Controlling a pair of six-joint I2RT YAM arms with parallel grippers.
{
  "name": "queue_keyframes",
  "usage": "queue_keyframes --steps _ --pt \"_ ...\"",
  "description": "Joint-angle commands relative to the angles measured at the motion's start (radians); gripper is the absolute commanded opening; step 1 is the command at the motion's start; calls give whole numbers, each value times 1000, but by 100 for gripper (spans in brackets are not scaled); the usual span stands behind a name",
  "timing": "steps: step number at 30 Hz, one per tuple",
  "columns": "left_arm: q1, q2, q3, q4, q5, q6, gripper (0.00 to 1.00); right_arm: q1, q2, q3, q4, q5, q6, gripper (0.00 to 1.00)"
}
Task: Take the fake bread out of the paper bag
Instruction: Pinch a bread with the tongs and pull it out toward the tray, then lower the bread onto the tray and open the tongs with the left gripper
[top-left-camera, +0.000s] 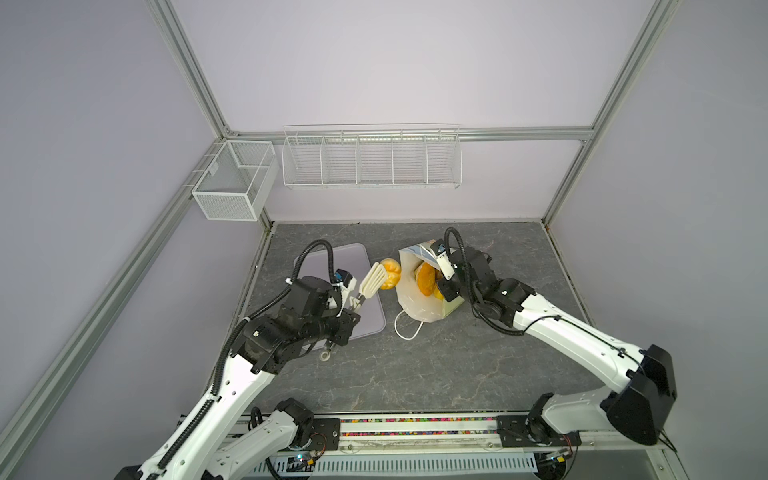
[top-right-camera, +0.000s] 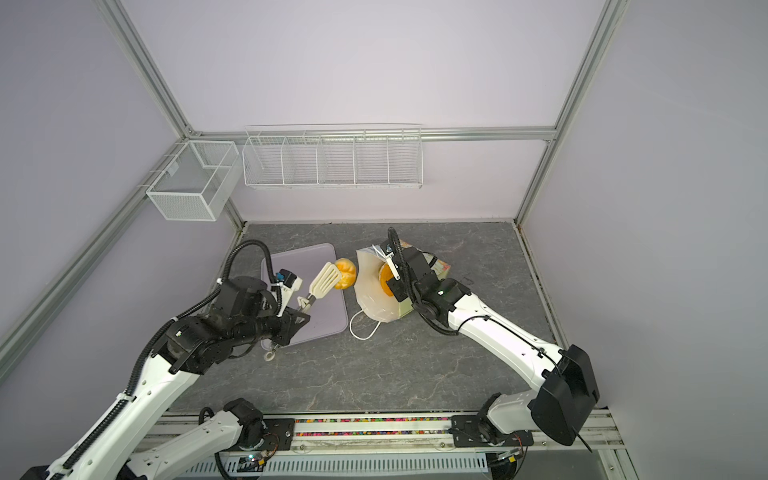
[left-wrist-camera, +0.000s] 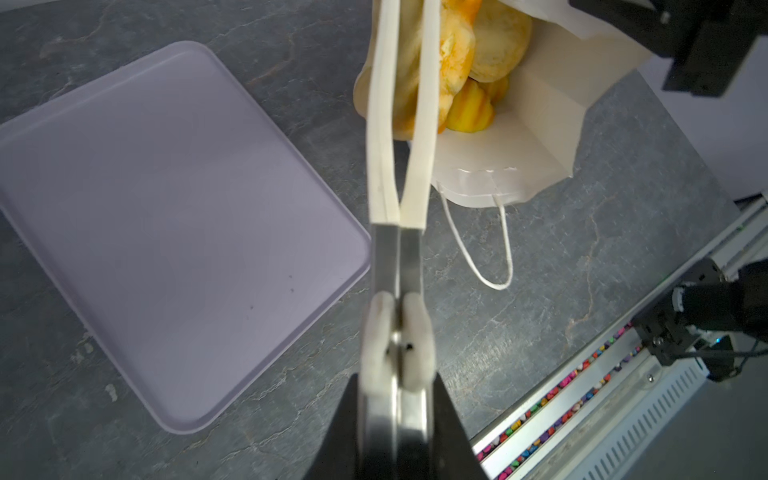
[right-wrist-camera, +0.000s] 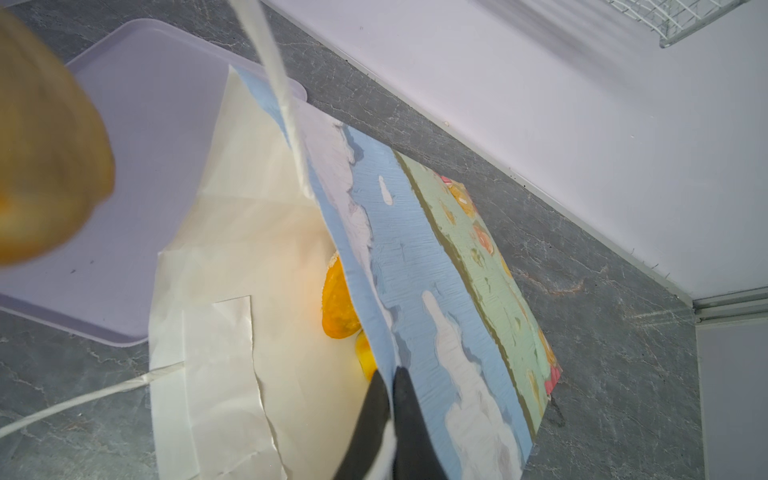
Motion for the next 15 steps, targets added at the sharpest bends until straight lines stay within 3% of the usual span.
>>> queue_keyframes --steps 1,8,12,15 --pt "114 5 46 3 145 -57 4 -6 11 20 7 26 7 7" --pt "411 208 4 173 360 -177 5 -6 -13 4 13 -9 -18 7" --pt "434 372 42 249 300 -159 7 -6 -30 -13 22 -21 -20 7" --pt "443 512 107 268 317 -162 7 -7 -37 -18 20 -27 -18 7"
